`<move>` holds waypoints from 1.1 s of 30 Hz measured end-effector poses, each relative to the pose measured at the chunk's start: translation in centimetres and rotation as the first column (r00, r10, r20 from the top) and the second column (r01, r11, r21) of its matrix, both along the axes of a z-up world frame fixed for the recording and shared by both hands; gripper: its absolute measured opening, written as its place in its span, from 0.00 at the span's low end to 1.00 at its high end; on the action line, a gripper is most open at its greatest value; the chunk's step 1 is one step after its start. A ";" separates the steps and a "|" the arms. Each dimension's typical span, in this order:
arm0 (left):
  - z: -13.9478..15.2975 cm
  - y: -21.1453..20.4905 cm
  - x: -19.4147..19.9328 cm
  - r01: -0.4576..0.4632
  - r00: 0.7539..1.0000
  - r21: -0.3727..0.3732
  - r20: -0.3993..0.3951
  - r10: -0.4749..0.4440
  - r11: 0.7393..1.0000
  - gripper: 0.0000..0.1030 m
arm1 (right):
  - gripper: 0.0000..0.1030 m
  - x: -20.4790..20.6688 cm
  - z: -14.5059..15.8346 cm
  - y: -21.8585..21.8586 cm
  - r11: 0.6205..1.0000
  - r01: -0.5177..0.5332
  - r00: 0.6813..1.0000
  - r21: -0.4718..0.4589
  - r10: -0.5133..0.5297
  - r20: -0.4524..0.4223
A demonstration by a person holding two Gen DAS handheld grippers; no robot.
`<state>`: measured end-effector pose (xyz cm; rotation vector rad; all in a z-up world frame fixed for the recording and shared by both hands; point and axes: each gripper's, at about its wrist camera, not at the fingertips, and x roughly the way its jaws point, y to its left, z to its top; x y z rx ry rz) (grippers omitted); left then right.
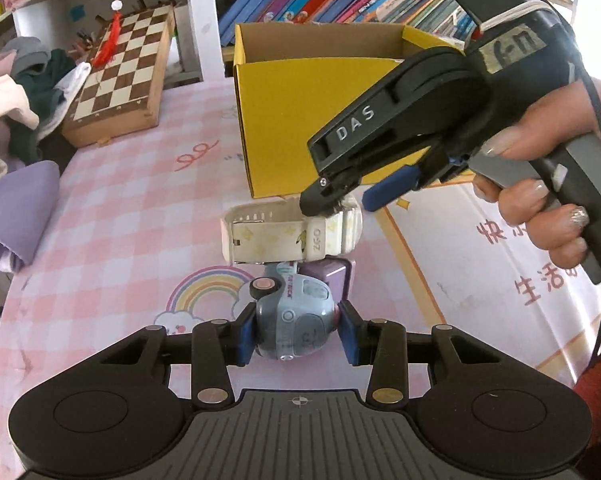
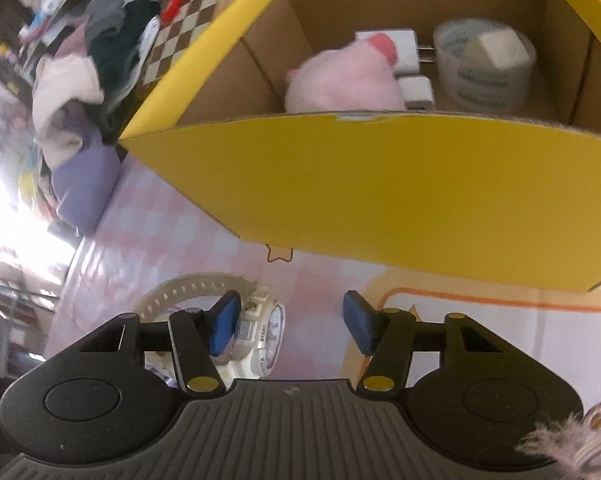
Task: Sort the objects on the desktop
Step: 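Close the right tool on the white watch while the left tool grasps the grey toy car, then carry the toy car into the yellow box with the left tool while the right tool carries the watch in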
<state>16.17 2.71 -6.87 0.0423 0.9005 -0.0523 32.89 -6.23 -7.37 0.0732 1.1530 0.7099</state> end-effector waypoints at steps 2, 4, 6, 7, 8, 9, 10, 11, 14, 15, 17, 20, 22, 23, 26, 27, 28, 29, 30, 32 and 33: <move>0.0 0.1 -0.2 0.004 1.000 0.002 0.001 -0.004 1.000 0.38 | 0.27 -0.3 -0.1 0.3 1.000 -0.025 1.000 -0.002 0.025 0.001; 0.1 0.2 -0.3 0.008 1.000 0.004 0.003 -0.008 1.000 0.38 | 0.18 -0.7 -0.1 0.5 0.999 -0.036 0.999 -0.004 0.036 0.000; 0.1 0.4 -0.5 0.009 1.000 0.001 0.002 -0.009 1.000 0.38 | 0.16 -1.0 0.0 0.3 0.999 -0.033 0.999 0.010 0.033 0.003; 0.1 0.5 -0.5 0.008 1.000 -0.002 0.003 -0.008 1.000 0.38 | 0.16 -1.0 0.1 0.0 0.999 -0.022 1.000 0.024 0.022 0.002; 0.1 0.6 -0.5 0.009 1.000 -0.003 0.004 -0.009 1.000 0.38 | 0.16 -1.2 0.3 -0.4 0.999 -0.013 1.000 0.038 0.013 0.006; 0.1 0.6 -0.5 0.009 1.000 -0.005 0.005 -0.009 1.000 0.38 | 0.16 -1.3 0.6 -0.8 0.999 -0.004 1.000 0.052 0.003 0.013; 0.1 0.7 -0.5 0.011 1.000 -0.007 0.006 -0.011 1.000 0.38 | 0.16 -1.4 0.9 -1.2 0.998 0.005 1.000 0.066 -0.006 0.020; 0.1 0.7 -0.5 0.012 1.000 -0.008 0.007 -0.012 1.000 0.38 | 0.16 -1.6 1.2 -1.6 0.997 0.013 1.000 0.078 -0.015 0.025; 0.1 0.7 -0.5 0.020 1.000 -0.013 0.012 -0.020 1.000 0.38 | 0.16 -2.1 1.9 -3.0 0.995 0.039 0.999 0.090 -0.042 0.031; 0.2 0.7 -0.4 0.024 1.000 -0.014 0.016 -0.024 1.000 0.38 | 0.16 -2.2 2.0 -3.4 0.995 0.051 0.998 0.088 -0.053 0.028; 0.3 0.5 -0.4 0.033 0.999 -0.015 0.023 -0.033 0.999 0.38 | 0.16 -2.5 2.1 -4.5 0.993 0.078 0.997 0.083 -0.080 0.022; 0.4 0.3 -0.3 0.046 0.998 -0.018 0.034 -0.045 0.999 0.38 | 0.16 -3.0 2.4 -6.0 0.991 0.108 0.993 0.074 -0.111 0.033; 0.6 0.2 -0.3 0.052 0.998 -0.023 0.043 -0.051 0.998 0.38 | 0.16 -3.5 2.6 -6.9 0.990 0.124 0.990 0.064 -0.128 0.055; 0.7 0.2 -0.3 0.054 0.997 -0.026 0.050 -0.053 0.998 0.38 | 0.16 -3.8 2.8 -7.3 0.990 0.132 0.989 0.059 -0.136 0.065; 1.2 0.2 -0.4 0.060 0.996 -0.038 0.072 -0.057 0.997 0.38 | 0.16 -4.4 3.1 -8.5 0.987 0.155 0.983 0.043 -0.158 0.091; 1.4 0.2 -0.4 0.062 0.995 -0.041 0.077 -0.058 0.997 0.38 | 0.16 -4.6 3.1 -8.8 0.986 0.164 0.982 0.038 -0.167 0.094; 1.5 0.1 -0.5 0.064 0.995 -0.044 0.081 -0.060 0.997 0.38 | 0.16 -4.8 3.1 -9.1 0.984 0.172 0.980 0.033 -0.175 0.097; 1.5 0.1 -0.5 0.067 0.994 -0.047 0.084 -0.062 0.997 0.38 | 0.16 -4.9 3.0 -9.4 0.983 0.182 0.978 0.029 -0.184 0.097; 1.6 0.0 -0.5 0.069 0.994 -0.050 0.087 -0.065 0.996 0.38 | 0.16 -5.1 3.0 -9.7 0.981 0.190 0.977 0.025 -0.192 0.096; 1.7 -0.1 -0.6 0.075 0.993 -0.056 0.094 -0.069 0.996 0.38 | 0.16 -5.5 3.0 -10.2 0.979 0.202 0.974 0.021 -0.203 0.098; 1.9 -0.1 -0.6 0.077 0.993 -0.060 0.100 -0.071 0.995 0.38 | 0.16 -5.7 3.1 -10.4 0.978 0.206 0.973 0.020 -0.207 0.101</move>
